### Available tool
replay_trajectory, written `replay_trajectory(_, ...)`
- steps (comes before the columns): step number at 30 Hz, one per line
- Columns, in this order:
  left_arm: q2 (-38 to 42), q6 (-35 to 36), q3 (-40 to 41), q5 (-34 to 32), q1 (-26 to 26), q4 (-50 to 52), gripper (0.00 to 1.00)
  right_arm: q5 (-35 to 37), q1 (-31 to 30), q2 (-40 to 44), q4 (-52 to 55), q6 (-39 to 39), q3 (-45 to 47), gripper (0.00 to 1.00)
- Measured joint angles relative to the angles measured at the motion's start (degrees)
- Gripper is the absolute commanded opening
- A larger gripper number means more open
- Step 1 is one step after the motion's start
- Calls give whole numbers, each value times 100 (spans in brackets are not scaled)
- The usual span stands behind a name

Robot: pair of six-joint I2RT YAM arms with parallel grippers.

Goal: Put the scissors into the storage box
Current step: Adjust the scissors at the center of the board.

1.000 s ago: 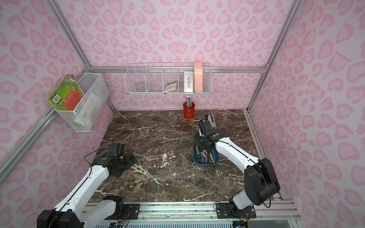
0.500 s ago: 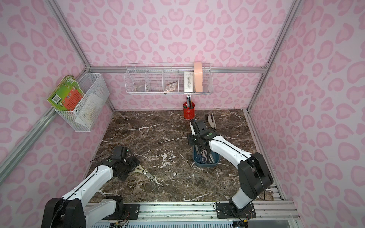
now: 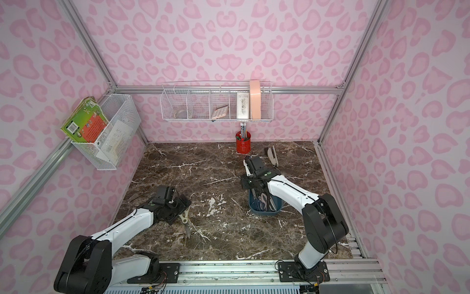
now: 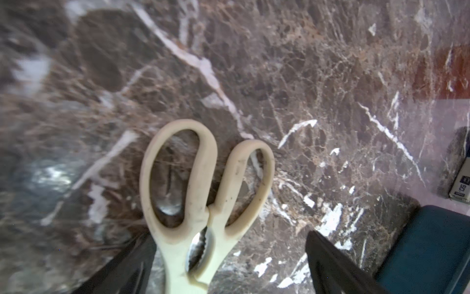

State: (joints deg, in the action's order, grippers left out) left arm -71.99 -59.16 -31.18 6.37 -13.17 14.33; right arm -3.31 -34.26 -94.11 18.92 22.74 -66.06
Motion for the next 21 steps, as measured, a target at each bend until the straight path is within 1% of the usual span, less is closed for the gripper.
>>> replay_trajectory(7, -385, -396, -116, 61, -595, -535, 98, 2, -2, 0, -24, 81, 52, 50)
replay_trajectory(10, -501, -481, -258, 63, -769, -535, 98, 2, -2, 2, -33, 101, 68, 50)
replay_trajectory(13, -439, -431, -433, -7, -809, 81, 98, 4, -2, 17, -39, 101, 98, 50)
replay_trajectory(18, -129, 114, -789, -531, -756, 1104, 98, 4, -2, 46, -68, 101, 149, 50)
replay_trajectory(21, 37, 409, -793, -767, -693, 1569, 98, 2, -2, 52, -74, 101, 162, 50)
